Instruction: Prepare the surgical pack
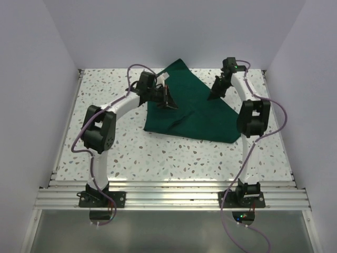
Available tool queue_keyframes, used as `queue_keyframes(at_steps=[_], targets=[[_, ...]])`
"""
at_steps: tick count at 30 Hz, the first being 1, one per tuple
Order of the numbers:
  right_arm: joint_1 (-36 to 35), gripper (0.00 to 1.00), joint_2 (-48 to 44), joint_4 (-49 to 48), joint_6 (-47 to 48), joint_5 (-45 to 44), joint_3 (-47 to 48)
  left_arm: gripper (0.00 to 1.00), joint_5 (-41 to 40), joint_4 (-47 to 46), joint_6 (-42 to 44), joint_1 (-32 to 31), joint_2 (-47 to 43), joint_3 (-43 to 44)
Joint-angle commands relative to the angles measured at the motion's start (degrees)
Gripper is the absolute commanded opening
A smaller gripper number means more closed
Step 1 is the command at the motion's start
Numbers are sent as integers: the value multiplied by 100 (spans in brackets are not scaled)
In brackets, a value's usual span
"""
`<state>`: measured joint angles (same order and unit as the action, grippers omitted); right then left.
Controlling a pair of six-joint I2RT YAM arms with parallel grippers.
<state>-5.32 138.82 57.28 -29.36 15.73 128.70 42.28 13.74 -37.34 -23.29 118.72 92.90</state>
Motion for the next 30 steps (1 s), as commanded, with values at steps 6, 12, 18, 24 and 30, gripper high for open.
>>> queue_keyframes(at_steps=[6, 12, 18, 24, 30], targets=[[225, 1, -2666, -216, 142, 361, -2444, 0, 114, -82, 842, 61, -946, -1334], [225, 1, -3694, -296, 220, 230, -3650, 0, 175, -125, 1159, 193, -736, -1818], [225, 1, -3977, -278, 352, 141, -4221, 0, 438, -530, 1360, 211, -306, -1873], [23, 1, -3837, -568, 291, 641, -4170, 5, 150, -259, 1414, 228, -813, -1942], [-505, 1, -3274, -911, -7, 879, -3475, 26, -439, 190, 1457, 386, -1808, -1943]])
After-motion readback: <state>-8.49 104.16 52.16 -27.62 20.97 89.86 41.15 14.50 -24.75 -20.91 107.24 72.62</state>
